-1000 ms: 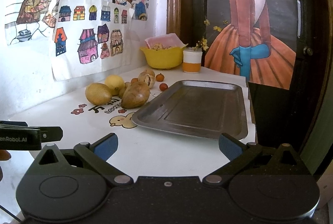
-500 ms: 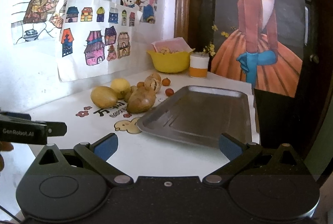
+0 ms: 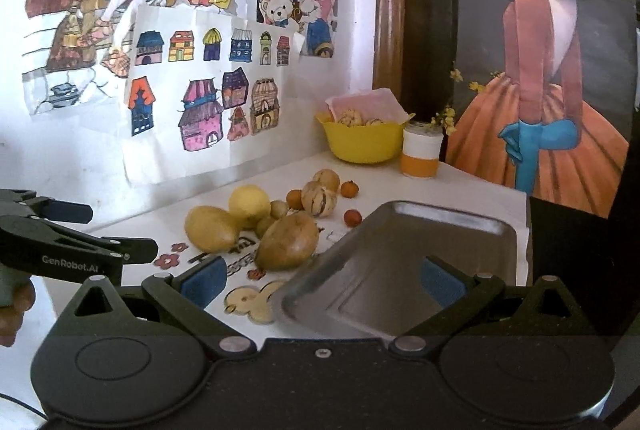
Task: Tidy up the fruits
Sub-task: 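Grasp the large brown potato with the right tool while the left tool grasps a large yellow fruit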
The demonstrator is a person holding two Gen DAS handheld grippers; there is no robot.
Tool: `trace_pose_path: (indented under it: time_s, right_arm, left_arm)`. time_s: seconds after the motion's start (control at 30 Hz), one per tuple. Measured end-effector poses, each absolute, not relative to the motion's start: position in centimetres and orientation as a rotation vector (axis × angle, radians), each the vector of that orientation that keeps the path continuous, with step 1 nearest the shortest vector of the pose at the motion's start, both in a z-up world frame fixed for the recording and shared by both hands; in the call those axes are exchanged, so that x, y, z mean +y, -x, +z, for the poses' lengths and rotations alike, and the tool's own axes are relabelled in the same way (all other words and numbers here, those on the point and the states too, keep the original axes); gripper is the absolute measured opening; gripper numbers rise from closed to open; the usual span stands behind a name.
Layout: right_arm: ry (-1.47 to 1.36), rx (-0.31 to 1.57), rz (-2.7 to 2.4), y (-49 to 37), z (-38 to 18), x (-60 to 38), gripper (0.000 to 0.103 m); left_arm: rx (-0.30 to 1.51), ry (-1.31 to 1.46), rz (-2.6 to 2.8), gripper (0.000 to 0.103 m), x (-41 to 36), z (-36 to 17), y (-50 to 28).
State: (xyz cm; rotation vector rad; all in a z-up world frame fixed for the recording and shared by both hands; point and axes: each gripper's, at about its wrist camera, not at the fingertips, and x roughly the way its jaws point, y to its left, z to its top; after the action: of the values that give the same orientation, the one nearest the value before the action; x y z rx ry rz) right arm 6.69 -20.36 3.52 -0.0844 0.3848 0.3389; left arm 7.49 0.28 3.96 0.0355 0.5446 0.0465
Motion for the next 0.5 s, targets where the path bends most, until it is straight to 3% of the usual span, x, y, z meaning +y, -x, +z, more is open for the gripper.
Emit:
trace_pose_path:
  time_s: [0.5]
  right_arm:
    - [0.305,0.469,0.518,-13.2,1.9,-17.4,0.102]
  left_arm:
    - [0.585,0.027,-0.042,0.103,3.0,2.9,-13.4]
